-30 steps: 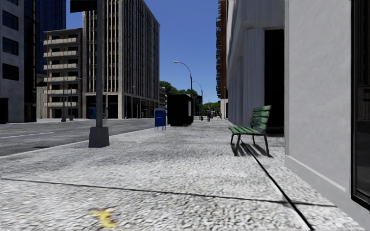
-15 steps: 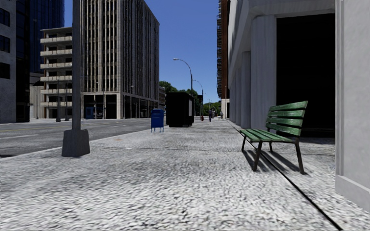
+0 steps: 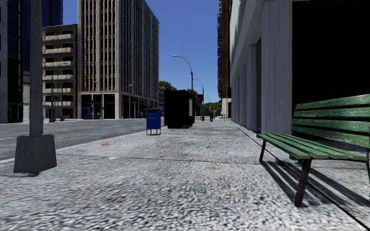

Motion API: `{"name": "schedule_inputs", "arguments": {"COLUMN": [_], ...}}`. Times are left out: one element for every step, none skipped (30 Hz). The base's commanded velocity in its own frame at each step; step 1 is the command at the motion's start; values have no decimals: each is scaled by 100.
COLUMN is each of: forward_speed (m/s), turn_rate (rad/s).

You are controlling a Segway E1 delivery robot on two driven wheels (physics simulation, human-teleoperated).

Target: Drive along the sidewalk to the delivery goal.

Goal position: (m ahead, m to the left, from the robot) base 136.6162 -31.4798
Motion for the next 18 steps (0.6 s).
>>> {"name": "schedule_inputs", "arguments": {"forward_speed": [200,200,200,200,200,200,200,200,200,200,200,200,200,200,200,200,200,200], "turn_rate": [0,0,0,0,0,0,0,0,0,0,0,0,0,0,0,0,0,0]}}
